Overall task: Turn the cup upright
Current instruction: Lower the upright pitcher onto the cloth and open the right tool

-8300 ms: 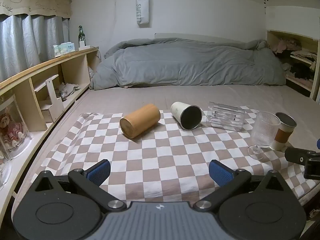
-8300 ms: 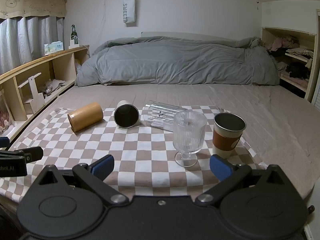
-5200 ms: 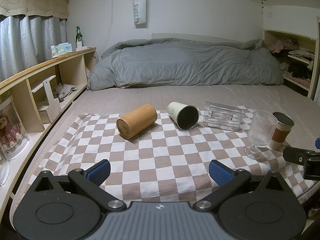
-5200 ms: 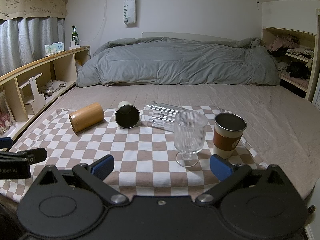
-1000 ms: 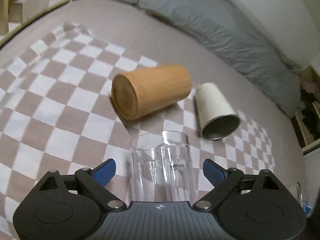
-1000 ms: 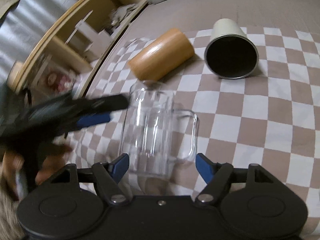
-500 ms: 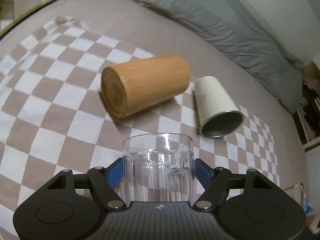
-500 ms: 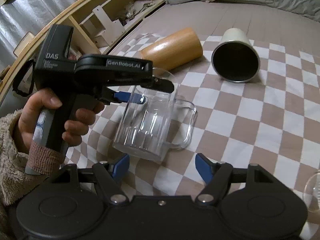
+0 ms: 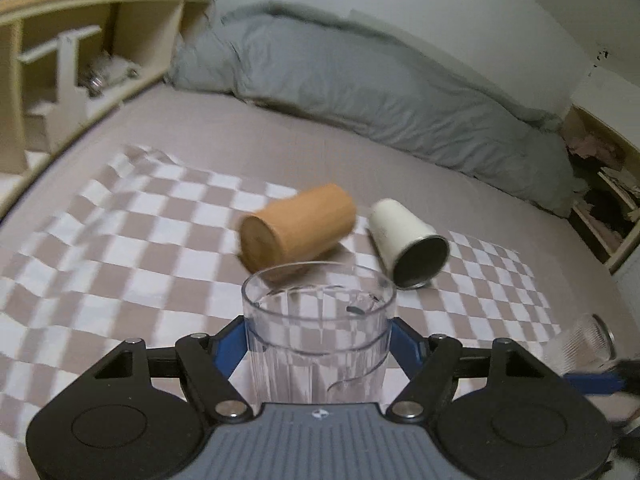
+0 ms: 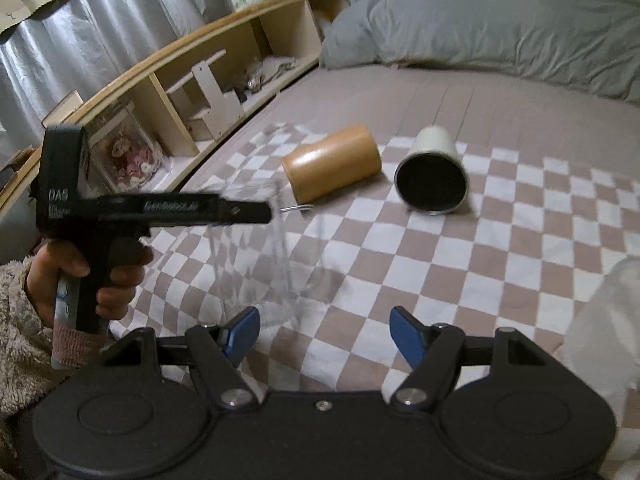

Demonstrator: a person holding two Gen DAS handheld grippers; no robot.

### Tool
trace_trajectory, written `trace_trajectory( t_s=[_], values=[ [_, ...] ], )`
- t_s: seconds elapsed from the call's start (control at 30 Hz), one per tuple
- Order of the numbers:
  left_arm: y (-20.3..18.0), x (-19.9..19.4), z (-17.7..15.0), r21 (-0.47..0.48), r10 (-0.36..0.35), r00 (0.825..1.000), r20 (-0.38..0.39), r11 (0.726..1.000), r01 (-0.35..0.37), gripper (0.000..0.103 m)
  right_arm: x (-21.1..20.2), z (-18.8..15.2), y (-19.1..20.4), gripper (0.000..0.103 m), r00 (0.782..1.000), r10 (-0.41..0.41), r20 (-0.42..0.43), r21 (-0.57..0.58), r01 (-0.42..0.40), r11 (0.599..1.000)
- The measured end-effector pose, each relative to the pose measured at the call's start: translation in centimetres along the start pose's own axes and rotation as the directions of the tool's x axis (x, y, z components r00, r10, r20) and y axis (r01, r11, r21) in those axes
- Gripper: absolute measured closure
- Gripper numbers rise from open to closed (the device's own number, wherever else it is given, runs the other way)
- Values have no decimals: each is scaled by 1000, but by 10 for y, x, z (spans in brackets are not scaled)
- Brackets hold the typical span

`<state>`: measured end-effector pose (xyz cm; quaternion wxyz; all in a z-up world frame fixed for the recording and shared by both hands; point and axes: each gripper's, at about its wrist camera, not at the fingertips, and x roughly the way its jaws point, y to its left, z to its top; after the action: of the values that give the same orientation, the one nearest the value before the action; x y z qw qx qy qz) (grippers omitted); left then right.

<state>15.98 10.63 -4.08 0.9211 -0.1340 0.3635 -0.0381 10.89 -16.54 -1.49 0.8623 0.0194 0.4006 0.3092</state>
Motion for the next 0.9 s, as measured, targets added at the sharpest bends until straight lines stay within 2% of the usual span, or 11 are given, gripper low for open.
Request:
trace_trajectory(
  t_s=[0.23, 0.5, 0.67, 0.9],
  values=[
    [30, -22, -5, 33, 102, 990, 96, 994, -106, 28, -38, -13, 9, 30, 992, -69, 102, -3, 69, 998],
    [54, -26, 3, 31, 200, 952, 231, 977, -212, 28, -45, -23, 7, 30, 989, -102, 104, 22, 100, 995],
    [56, -18, -8, 89, 269, 934, 237, 951, -296, 28, -46, -28, 9, 30, 989, -109, 98, 28, 107, 994],
    [43, -22, -29, 177, 270, 919, 285, 928, -328, 28, -47, -31, 5, 30, 986, -134, 99, 67, 128, 990]
  ],
)
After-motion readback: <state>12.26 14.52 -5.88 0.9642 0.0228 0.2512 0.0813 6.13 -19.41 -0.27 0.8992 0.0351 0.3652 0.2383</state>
